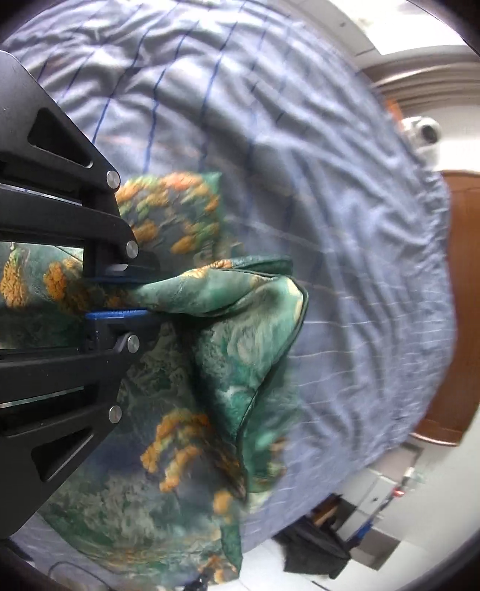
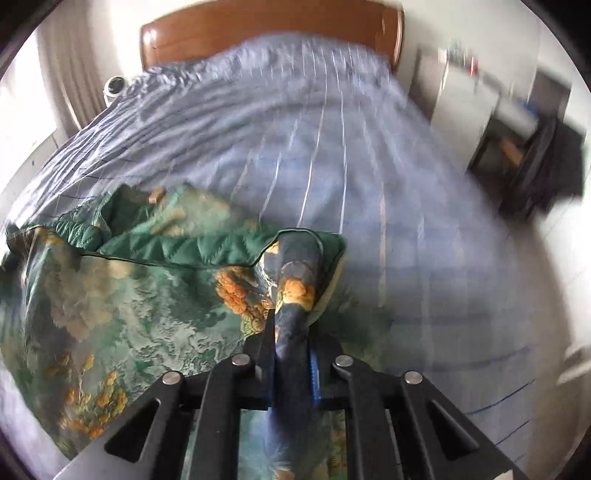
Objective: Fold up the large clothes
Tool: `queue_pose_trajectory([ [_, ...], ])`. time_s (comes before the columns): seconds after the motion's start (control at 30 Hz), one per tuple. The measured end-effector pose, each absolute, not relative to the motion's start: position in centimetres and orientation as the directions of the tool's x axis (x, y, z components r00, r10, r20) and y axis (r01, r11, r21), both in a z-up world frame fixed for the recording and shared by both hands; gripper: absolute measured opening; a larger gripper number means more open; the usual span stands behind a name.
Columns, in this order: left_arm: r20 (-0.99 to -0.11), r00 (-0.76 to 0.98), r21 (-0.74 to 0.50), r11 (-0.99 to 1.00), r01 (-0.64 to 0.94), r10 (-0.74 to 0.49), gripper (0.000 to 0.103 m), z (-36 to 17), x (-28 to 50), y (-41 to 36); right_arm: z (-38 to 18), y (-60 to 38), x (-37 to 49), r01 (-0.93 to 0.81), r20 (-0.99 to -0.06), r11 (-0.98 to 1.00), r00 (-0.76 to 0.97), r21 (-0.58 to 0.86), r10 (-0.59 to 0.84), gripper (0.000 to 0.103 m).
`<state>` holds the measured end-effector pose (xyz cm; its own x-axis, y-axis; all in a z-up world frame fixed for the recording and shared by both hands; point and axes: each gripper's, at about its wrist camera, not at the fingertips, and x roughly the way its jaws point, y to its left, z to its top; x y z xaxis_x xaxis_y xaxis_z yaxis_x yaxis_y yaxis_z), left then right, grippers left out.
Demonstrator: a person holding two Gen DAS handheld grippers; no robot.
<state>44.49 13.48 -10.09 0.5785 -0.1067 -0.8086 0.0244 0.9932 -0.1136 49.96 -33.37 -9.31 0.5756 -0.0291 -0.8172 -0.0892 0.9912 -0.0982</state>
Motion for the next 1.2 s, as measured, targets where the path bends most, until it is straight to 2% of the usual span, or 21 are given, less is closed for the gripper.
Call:
queue_pose_trajectory([
  [0.1, -0.757, 0.649, -0.100, 0.995, 0.003, -0.078, 0.008, -7.7, 45.1, 13.4, -6.3, -32.3, 49.6, -0.083, -0.733, 0.980, 0.676, -0.181, -0.077, 0.012],
  [0.2, -0.692, 0.721, -0.029, 1.000, -0.006, -0.016, 0.008, -6.0, 45.6, 12.4, -3.8, -31.5, 50.2, -0.064, -0.655, 0.974, 0.749, -0.217, -0.097, 0.012],
  [0.33, -0.645, 0.763, 0.029, 0.999, -0.037, 0.047, 0.008, -7.3, 47.2, 12.0, -2.8, -31.1, 52.3, -0.020, -0.597, 0.970, 0.791, -0.242, -0.133, 0.012],
  [0.47, -0.708, 0.702, 0.023, 0.996, -0.086, 0.077, 0.009, -13.0, 48.9, 13.4, -5.8, -31.3, 55.1, -0.010, -0.631, 0.963, 0.757, -0.270, -0.170, 0.012],
  [0.57, -0.738, 0.671, 0.010, 0.995, -0.097, 0.073, 0.009, -16.6, 48.6, 13.9, -10.2, -31.3, 56.5, -0.037, -0.695, 0.961, 0.699, -0.273, -0.171, 0.012],
  [0.7, -0.733, 0.678, -0.019, 0.995, -0.100, 0.055, 0.011, -17.6, 48.6, 14.0, -15.1, -31.8, 57.2, -0.052, -0.758, 0.969, 0.634, -0.240, -0.154, 0.012],
  [0.9, -0.750, 0.661, -0.051, 0.995, -0.089, 0.021, 0.015, -18.3, 49.3, 14.4, -18.0, -33.2, 58.1, -0.040, -0.803, 0.988, 0.588, -0.148, -0.096, 0.012],
  [0.97, -0.755, 0.655, -0.058, 0.995, -0.087, 0.013, 0.022, -18.0, 49.4, 14.4, -18.0, -33.3, 58.1, -0.039, -0.808, 0.990, 0.583, -0.132, -0.085, 0.013],
  [1.0, -0.763, 0.646, -0.063, 0.994, -0.091, 0.011, 0.029, -17.6, 49.5, 14.6, -17.8, -33.4, 58.1, -0.041, -0.813, 0.992, 0.578, -0.120, -0.075, 0.016],
  [1.07, -0.774, 0.633, -0.088, 0.991, -0.105, -0.002, 0.049, -16.7, 49.3, 15.4, -17.5, -33.7, 57.9, -0.044, -0.823, 0.995, 0.566, -0.092, -0.051, 0.017],
  [1.1, -0.774, 0.633, -0.116, 0.986, -0.118, -0.015, 0.071, -16.1, 49.0, 15.9, -16.8, -34.2, 57.7, -0.038, -0.824, 0.997, 0.565, -0.071, -0.037, 0.020],
  [1.13, -0.768, 0.640, -0.141, 0.982, -0.128, -0.027, 0.083, -15.6, 48.5, 16.4, -16.1, -34.7, 57.4, -0.029, -0.826, 0.998, 0.563, -0.047, -0.022, 0.023],
  [1.17, -0.756, 0.653, -0.176, 0.974, -0.145, -0.040, 0.084, -14.9, 48.0, 17.2, -15.5, -35.1, 57.3, -0.025, -0.827, 0.999, 0.563, -0.029, -0.010, 0.027],
  [1.2, -0.754, 0.655, -0.195, 0.969, -0.154, -0.048, 0.084, -14.5, 47.7, 17.6, -14.6, -35.8, 56.8, -0.019, -0.822, 1.000, 0.569, 0.002, 0.013, 0.034],
])
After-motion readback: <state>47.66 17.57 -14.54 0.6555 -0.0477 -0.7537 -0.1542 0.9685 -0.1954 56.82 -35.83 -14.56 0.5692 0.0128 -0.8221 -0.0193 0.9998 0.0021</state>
